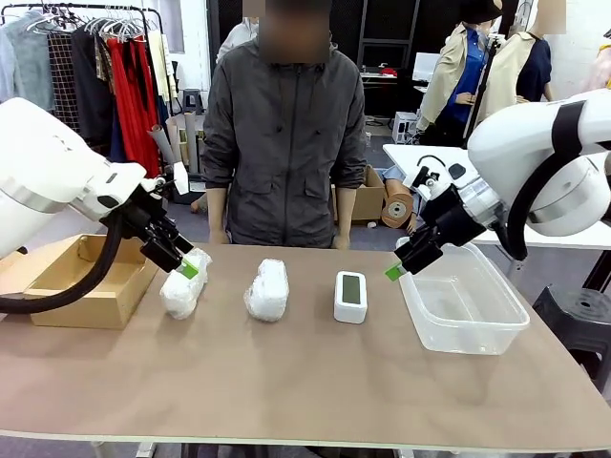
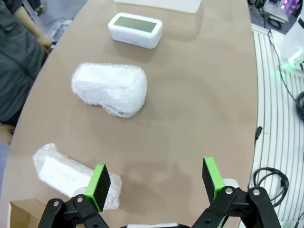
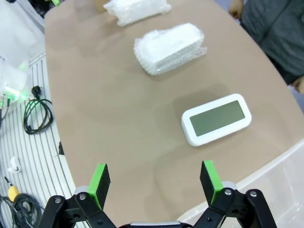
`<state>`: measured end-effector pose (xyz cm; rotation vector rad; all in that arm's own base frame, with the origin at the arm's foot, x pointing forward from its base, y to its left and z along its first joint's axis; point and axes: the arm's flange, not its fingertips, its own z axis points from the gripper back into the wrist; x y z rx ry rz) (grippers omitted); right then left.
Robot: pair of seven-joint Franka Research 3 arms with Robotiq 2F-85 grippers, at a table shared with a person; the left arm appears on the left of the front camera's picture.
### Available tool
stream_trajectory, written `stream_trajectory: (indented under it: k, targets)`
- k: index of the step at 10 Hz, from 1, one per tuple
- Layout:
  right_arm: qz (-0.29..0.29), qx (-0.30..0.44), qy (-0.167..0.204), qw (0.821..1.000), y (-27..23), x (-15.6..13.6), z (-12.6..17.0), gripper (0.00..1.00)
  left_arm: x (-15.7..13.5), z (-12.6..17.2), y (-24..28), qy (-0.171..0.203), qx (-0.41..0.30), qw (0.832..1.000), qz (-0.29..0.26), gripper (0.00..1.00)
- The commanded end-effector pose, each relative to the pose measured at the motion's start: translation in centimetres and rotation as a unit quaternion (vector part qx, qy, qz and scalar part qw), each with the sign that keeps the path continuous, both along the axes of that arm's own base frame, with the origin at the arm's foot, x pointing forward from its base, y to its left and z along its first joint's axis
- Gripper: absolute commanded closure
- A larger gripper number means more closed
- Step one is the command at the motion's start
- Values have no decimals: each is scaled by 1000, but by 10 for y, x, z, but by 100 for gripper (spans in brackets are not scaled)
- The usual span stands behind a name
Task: Separate and place wrapped and unwrapped clocks.
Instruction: Pick up the Digital clock indicated by the person.
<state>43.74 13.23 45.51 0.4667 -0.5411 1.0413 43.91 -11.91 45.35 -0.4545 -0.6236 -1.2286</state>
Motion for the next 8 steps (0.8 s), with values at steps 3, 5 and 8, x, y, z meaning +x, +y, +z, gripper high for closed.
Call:
stream_trajectory:
  k: [3,5,8]
  targets:
    - [69,13,-31,997,0,27,36,0,33,39,30,-24,16,993,-112,0]
    - [107,34,-38,993,-2,33,57,0,44,53,45,-34,0,988,-154,0]
    - [133,62,-71,987,-18,43,78,0,36,80,69,-77,-35,982,-169,0]
